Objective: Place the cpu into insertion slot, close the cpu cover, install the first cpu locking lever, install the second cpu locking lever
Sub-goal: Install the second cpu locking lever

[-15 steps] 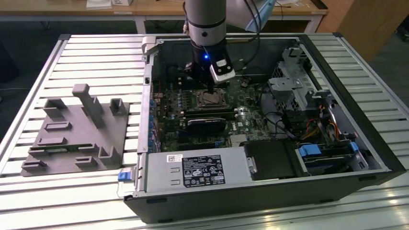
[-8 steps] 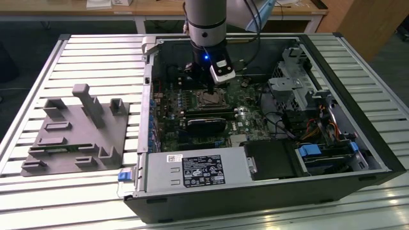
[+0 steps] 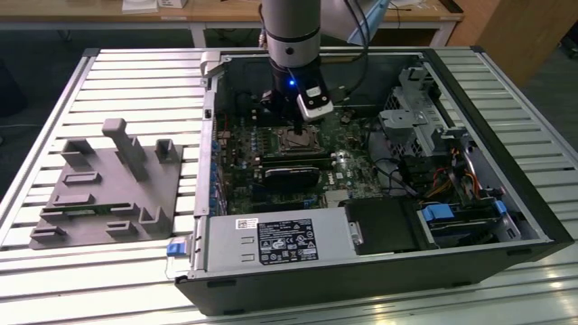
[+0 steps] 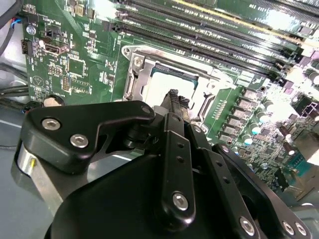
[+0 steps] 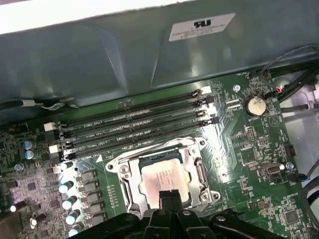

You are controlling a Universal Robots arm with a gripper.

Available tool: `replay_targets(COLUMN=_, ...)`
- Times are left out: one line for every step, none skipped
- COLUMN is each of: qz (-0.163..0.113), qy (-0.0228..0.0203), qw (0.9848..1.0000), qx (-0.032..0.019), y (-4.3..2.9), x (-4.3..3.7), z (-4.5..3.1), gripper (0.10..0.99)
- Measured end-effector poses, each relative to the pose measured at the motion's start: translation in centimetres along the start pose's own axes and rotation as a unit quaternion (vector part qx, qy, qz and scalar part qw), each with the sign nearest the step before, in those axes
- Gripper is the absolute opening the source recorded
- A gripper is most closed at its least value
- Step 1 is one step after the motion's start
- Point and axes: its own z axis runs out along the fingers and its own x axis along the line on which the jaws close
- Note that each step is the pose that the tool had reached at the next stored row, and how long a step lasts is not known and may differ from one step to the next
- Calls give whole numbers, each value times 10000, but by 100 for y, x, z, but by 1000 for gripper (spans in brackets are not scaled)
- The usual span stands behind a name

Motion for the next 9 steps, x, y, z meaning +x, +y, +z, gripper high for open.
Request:
replay_targets(qz=0, qy=0, qw=10000, qx=0, y=-9, x=-2, z=-1, gripper=106)
replay_targets(qz=0, qy=0, qw=10000, qx=0, y=-17, x=-5, z=-1, gripper=106)
replay_targets(qz=0, qy=0, qw=10000, qx=0, y=-23, x=-6, z=-2, gripper=106)
replay_targets(qz=0, qy=0, qw=10000, qx=0, y=-26, x=-7, z=-2, gripper=106)
replay_targets(qz=1, qy=0, qw=10000, qx=1, y=-28, x=-7, z=-4, gripper=106)
replay_targets(qz=1, qy=1, qw=10000, qx=0, y=-29, x=-8, z=-8, gripper=106)
replay_targets(qz=1, qy=1, qw=10000, qx=-3, y=-29, x=-9, z=-16, gripper=106)
replay_targets(qz=1, qy=2, qw=10000, qx=-6, y=-28, x=-11, z=-27, gripper=106)
replay_targets(qz=2, qy=3, qw=10000, qx=-11, y=-27, x=-12, z=-41, gripper=106)
